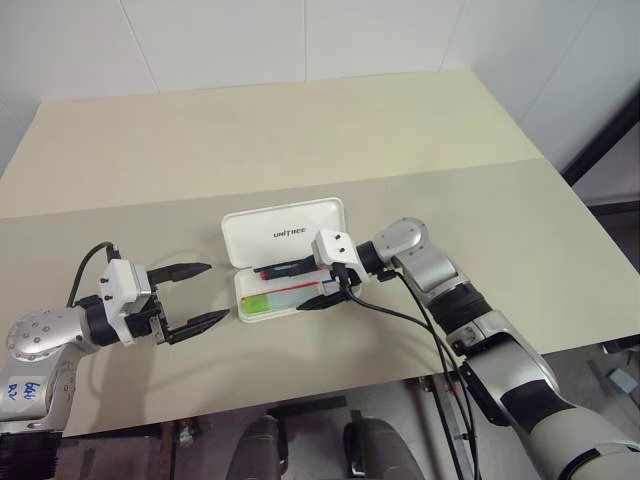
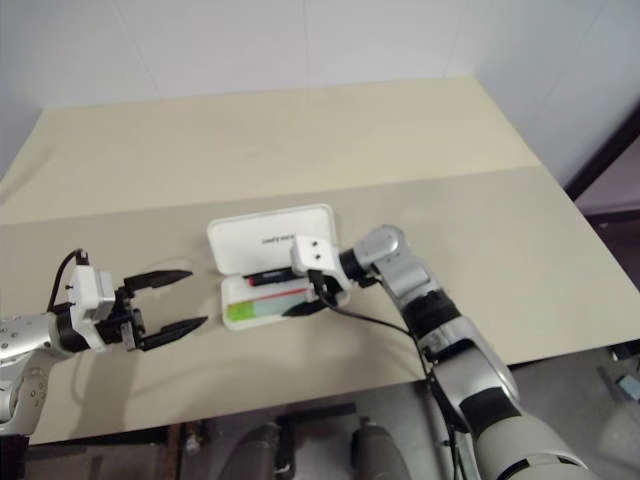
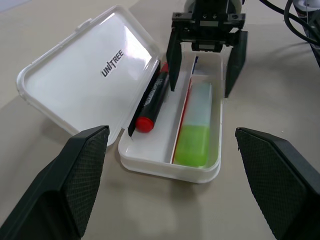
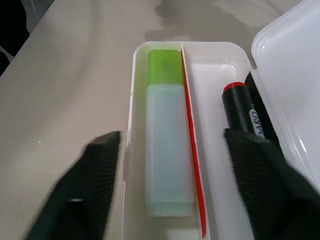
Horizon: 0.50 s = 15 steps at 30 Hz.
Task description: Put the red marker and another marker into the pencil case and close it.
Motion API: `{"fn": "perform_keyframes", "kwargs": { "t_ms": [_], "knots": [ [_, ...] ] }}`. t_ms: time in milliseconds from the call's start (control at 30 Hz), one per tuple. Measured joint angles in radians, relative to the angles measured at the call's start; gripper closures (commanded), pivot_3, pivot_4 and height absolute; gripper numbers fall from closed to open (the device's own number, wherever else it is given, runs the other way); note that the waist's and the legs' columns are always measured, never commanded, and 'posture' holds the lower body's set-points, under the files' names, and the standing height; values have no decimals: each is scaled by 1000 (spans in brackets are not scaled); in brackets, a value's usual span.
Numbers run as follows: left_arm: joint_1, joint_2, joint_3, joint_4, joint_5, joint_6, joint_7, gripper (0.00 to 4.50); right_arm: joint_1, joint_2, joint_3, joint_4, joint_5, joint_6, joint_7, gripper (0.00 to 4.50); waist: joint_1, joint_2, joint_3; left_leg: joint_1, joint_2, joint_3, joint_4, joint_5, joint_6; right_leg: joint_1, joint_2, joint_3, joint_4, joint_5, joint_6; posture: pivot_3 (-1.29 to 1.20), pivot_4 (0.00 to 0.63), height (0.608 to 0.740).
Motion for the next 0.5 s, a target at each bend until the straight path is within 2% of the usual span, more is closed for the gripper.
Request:
{"fn": "perform_keyframes", "kwargs": {
  "t_ms": [233,367,500],
  "knots": [
    [-24,-1,-2,2,0,0,-1,277,-1,-2,-35,-60,47,38,-1,49,0,0,0,0,0,0,0,0,0,0,0,0,0,0,0,0,150,740],
    [-17,-1,-1,2,0,0,2,277,21,-47,-84,-201,110,102,-1,49,1,0,0,0,0,0,-1,-1,0,0,0,0,-1,0,0,0,150,740],
    [55,-16,60,-6,0,0,51,277,134,-126,-141,-368,192,191,-3,49,3,-1,0,-1,0,0,-2,-2,0,0,-1,0,-3,0,0,0,150,740]
  ]
}}
